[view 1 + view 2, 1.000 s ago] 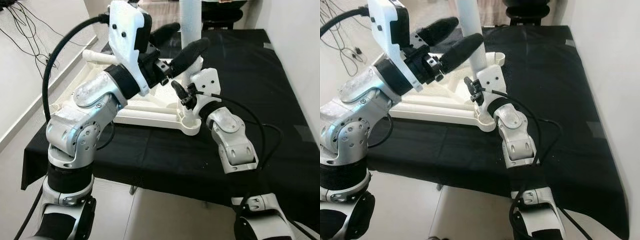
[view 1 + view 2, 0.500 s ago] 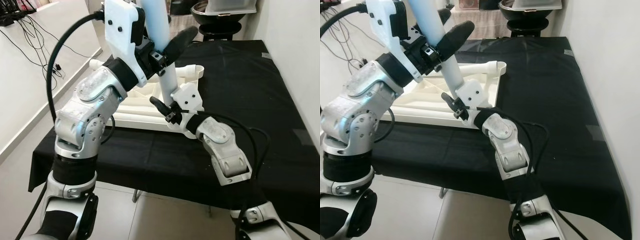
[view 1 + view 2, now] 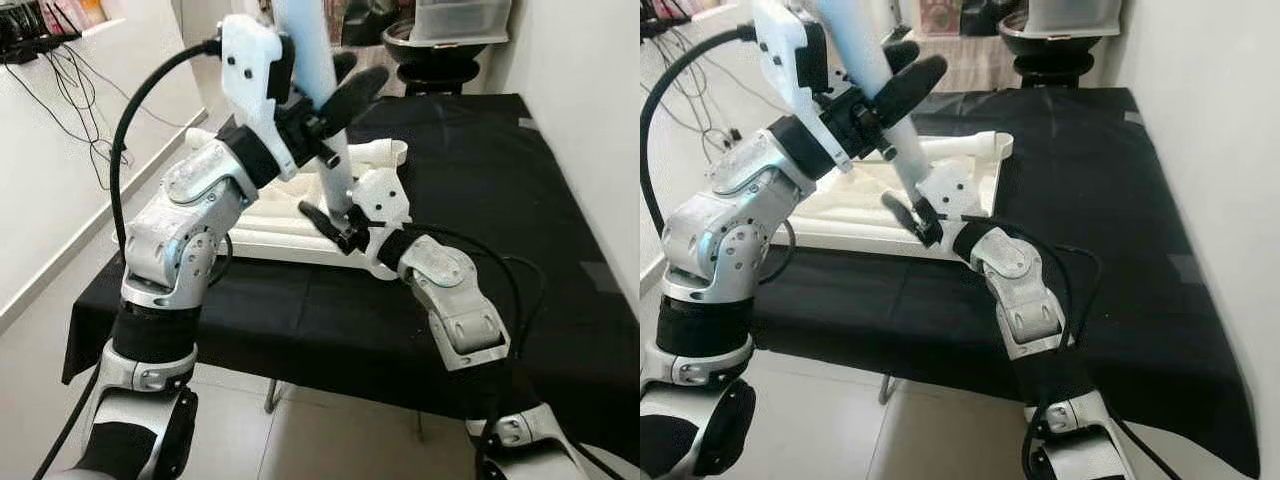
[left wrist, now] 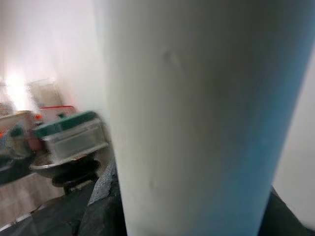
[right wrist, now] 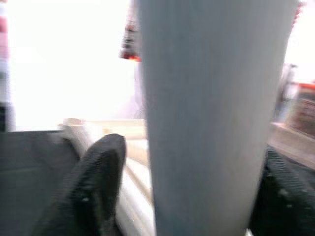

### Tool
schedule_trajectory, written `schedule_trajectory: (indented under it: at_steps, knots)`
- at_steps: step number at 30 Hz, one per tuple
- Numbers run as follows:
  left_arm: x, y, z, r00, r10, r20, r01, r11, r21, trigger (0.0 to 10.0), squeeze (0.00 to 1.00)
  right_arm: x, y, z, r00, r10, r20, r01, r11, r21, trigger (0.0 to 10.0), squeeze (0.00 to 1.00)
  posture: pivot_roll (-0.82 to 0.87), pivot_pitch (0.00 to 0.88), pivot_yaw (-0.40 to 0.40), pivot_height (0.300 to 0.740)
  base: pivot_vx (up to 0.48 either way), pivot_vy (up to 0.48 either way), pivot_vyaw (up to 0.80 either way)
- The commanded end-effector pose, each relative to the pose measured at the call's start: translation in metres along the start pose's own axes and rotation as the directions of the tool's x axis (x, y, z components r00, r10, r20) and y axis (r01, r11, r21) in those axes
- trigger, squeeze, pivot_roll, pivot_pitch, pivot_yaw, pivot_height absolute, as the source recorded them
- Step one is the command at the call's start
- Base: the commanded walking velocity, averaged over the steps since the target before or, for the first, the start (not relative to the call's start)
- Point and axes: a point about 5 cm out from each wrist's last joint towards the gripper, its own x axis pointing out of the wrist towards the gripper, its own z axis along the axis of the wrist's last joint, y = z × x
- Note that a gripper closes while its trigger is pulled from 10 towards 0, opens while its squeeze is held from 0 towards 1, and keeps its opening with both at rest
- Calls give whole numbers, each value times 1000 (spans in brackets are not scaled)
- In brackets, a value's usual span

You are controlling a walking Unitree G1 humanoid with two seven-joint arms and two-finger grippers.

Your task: Building children table

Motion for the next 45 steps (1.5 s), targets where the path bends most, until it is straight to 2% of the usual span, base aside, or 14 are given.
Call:
schedule_trajectory:
  at_steps: [1,4,5,6,13,14,16,17,29,34,35,36,38,45]
  knots:
    - [1,-12,7,988,-153,20,153,988,-3,0,0,8,14,4,987,160,11,-160,987,7,10000,1000,-33,32,91,740,0,0,0]
    - [-1,-21,5,947,-320,-10,320,947,-32,0,0,8,18,3,959,281,-20,-282,959,-13,10000,1000,-32,27,90,740,0,0,0]
    - [-2,-24,4,925,-380,-20,378,925,-46,0,0,9,20,2,945,325,-37,-326,945,-19,10000,396,-32,27,90,740,0,0,0]
    - [-3,-26,3,899,-437,-32,436,899,-35,0,0,9,22,1,924,378,-54,-380,925,-29,10000,0,-29,19,89,740,0,0,0]
    - [1,-35,1,801,-597,-35,596,802,-43,0,0,12,31,0,855,515,-62,-516,856,-2,10000,0,-28,20,82,740,0,0,0]
    - [1,-38,2,772,-635,-24,633,772,-55,0,0,13,34,1,835,548,-50,-547,837,17,3608,0,-30,21,81,740,0,0,0]
    - [1,-40,2,756,-654,-16,652,755,-61,0,0,13,36,1,824,565,-40,-564,825,28,3608,0,-30,21,81,740,0,0,0]
    - [0,-42,3,727,-686,-5,684,726,-73,0,0,12,37,0,806,590,-36,-589,807,40,0,0,-35,23,81,740,0,0,0]
    - [-4,-45,6,633,-773,36,773,630,-73,0,0,14,34,-7,788,614,-41,-610,789,73,0,0,-34,28,78,740,0,0,0]
    - [-3,-42,8,645,-763,34,764,643,-58,0,0,16,30,-10,808,587,-62,-583,810,67,0,0,-32,31,78,740,0,0,0]
    - [1,-35,9,713,-699,46,701,710,-73,431,1000,20,23,-11,850,521,-72,-518,853,57,0,0,-31,35,79,740,0,0,0]
    - [3,-31,9,749,-661,45,663,746,-66,10000,1000,23,19,-11,875,478,-79,-474,879,55,0,0,-29,40,80,740,0,0,0]
    - [4,-23,10,813,-580,51,582,812,-49,10000,1000,28,7,-13,925,366,-99,-363,930,53,0,0,-28,46,82,740,0,0,0]
    - [-8,-3,13,924,-374,85,379,923,-60,10000,1000,29,-24,-17,986,104,-130,-92,992,91,0,0,-15,71,82,740,0,0,0]
